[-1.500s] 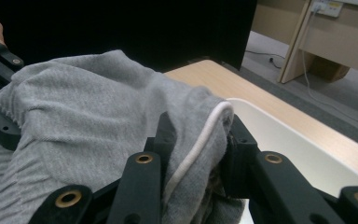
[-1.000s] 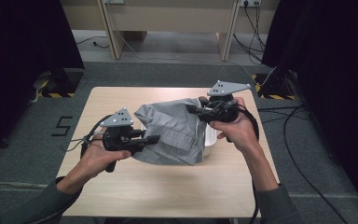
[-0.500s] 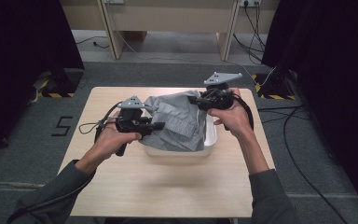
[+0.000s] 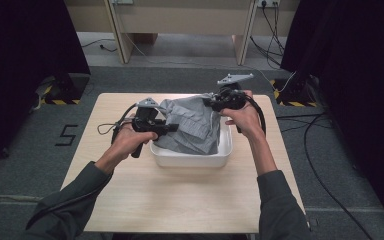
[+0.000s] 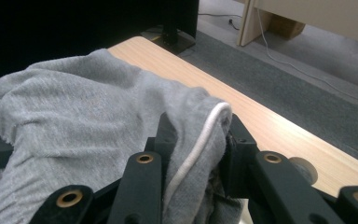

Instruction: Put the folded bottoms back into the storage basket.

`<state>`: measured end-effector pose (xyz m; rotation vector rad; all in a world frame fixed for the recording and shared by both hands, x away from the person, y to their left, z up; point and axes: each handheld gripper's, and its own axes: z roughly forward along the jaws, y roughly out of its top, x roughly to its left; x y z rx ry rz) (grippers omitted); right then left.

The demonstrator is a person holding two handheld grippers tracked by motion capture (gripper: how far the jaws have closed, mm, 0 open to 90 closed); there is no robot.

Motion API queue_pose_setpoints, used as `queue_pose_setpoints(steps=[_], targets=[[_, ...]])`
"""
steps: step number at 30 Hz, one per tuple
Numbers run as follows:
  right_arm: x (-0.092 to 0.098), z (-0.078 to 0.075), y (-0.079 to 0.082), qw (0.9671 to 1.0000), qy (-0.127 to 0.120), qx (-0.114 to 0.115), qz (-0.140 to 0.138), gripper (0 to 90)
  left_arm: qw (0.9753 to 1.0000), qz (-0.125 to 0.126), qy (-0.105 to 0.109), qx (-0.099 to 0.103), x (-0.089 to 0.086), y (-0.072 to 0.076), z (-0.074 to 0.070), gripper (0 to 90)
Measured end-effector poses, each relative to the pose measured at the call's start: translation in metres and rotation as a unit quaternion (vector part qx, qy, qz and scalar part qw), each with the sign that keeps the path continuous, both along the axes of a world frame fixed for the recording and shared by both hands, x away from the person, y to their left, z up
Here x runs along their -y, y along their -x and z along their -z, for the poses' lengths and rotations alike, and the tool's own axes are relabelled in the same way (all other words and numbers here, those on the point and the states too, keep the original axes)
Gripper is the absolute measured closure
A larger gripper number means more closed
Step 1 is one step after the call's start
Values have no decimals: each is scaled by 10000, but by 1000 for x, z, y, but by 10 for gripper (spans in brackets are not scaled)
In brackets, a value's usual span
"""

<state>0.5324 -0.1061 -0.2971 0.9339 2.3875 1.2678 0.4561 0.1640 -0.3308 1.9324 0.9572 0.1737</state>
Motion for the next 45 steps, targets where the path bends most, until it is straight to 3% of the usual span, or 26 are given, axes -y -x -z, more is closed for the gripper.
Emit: queue_pose_setpoints(steps=[8, 17, 22, 23, 24, 26, 32, 34, 40, 43, 45], targets=[[0, 17, -13, 9996, 147, -127, 183, 727, 9999, -47, -59, -139, 8, -12, 20, 718], [-1, 59, -25, 9972, 457, -447, 381, 727, 9976, -135, -582, -346, 18, -22, 59, 716], [-4, 72, -29, 9959, 652, -499, 372, 727, 9961, -166, -727, -469, 21, -25, 70, 712], [-7, 78, -31, 9946, 781, -543, 408, 727, 9944, -165, -968, -403, 23, -25, 73, 711], [-8, 81, -32, 9944, 787, -584, 407, 726, 9932, -162, -1077, -413, 24, -25, 75, 707], [-11, 87, -33, 9936, 854, -633, 393, 725, 9918, -112, -1157, -525, 25, -25, 78, 700], [-18, 97, -35, 9909, 1092, -686, 398, 705, 9896, -159, -1244, -704, 23, -25, 83, 665], [-18, 99, -35, 9894, 1159, -762, 420, 678, 9891, -157, -1294, -680, 21, -25, 84, 663], [-20, 104, -34, 9813, 1508, -1026, 610, 540, 9897, -204, -1198, -752, 14, -23, 80, 639], [-22, 101, -31, 9789, 1660, -891, 789, 469, 9916, -231, -1049, -719, 11, -22, 73, 620], [-23, 95, -28, 9741, 2009, -594, 857, 440, 9929, -257, -982, -623, 8, -20, 63, 615]])
